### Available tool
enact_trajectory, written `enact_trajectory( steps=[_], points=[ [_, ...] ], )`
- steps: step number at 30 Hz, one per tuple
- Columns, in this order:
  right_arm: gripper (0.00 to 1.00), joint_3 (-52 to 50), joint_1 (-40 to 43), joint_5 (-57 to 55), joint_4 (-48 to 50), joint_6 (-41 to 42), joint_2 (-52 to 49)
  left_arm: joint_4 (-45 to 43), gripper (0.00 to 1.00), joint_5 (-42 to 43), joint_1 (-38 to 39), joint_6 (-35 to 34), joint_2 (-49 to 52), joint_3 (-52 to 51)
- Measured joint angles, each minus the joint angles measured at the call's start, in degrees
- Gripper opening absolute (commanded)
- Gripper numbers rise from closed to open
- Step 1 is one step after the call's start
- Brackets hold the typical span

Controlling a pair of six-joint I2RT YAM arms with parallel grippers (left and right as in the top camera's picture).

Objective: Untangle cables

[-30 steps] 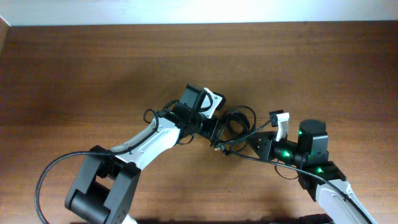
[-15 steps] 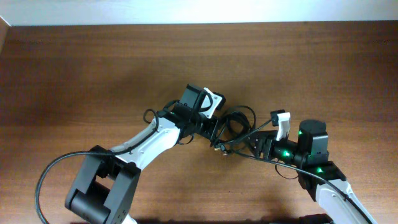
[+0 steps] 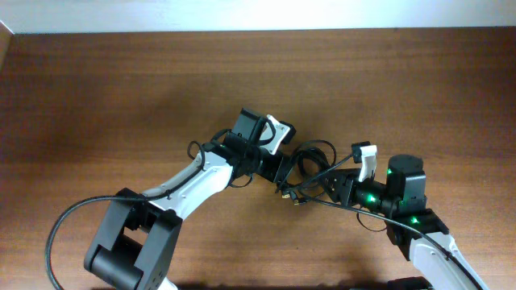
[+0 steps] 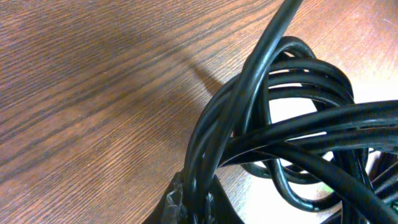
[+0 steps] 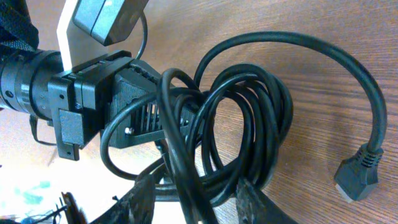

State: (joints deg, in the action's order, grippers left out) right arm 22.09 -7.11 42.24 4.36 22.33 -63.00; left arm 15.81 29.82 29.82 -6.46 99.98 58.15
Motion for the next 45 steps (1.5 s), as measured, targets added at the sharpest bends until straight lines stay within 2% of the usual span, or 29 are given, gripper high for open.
enact_trajectory(
  steps=[4, 11, 15, 27, 28, 29, 31, 45],
  points=[
    [0.33, 0.0, 0.0, 0.0, 0.39, 0.46, 0.0, 0.02, 0.0, 0.0, 0.0, 0.0, 0.0, 0.0],
    [0.33, 0.0, 0.0, 0.13, 0.44, 0.44, 0.0, 0.0, 0.03, -0.02, 0.0, 0.0, 0.0, 0.0],
    [0.34, 0.0, 0.0, 0.46, 0.44, 0.44, 0.0, 0.02, 0.0, 0.0, 0.0, 0.0, 0.0, 0.0],
    [0.35, 0.0, 0.0, 4.42, 3.21, 0.44, 0.0, -0.02, 0.0, -0.04, 0.0, 0.0, 0.0, 0.0],
    [0.35, 0.0, 0.0, 4.42, 3.21, 0.44, 0.0, -0.04, 0.0, -0.04, 0.0, 0.0, 0.0, 0.0],
    [0.42, 0.0, 0.0, 4.42, 3.19, 0.39, 0.0, -0.04, 0.0, -0.04, 0.0, 0.0, 0.0, 0.0],
    [0.47, 0.0, 0.0, 4.59, 3.21, 0.59, 0.0, -0.04, 0.0, -0.26, 0.0, 0.0, 0.0, 0.0],
    [0.47, 0.0, 0.0, 5.49, 2.69, 0.0, 0.0, -0.31, 0.0, -0.46, 0.28, -0.46, 0.0, 0.0]
  ],
)
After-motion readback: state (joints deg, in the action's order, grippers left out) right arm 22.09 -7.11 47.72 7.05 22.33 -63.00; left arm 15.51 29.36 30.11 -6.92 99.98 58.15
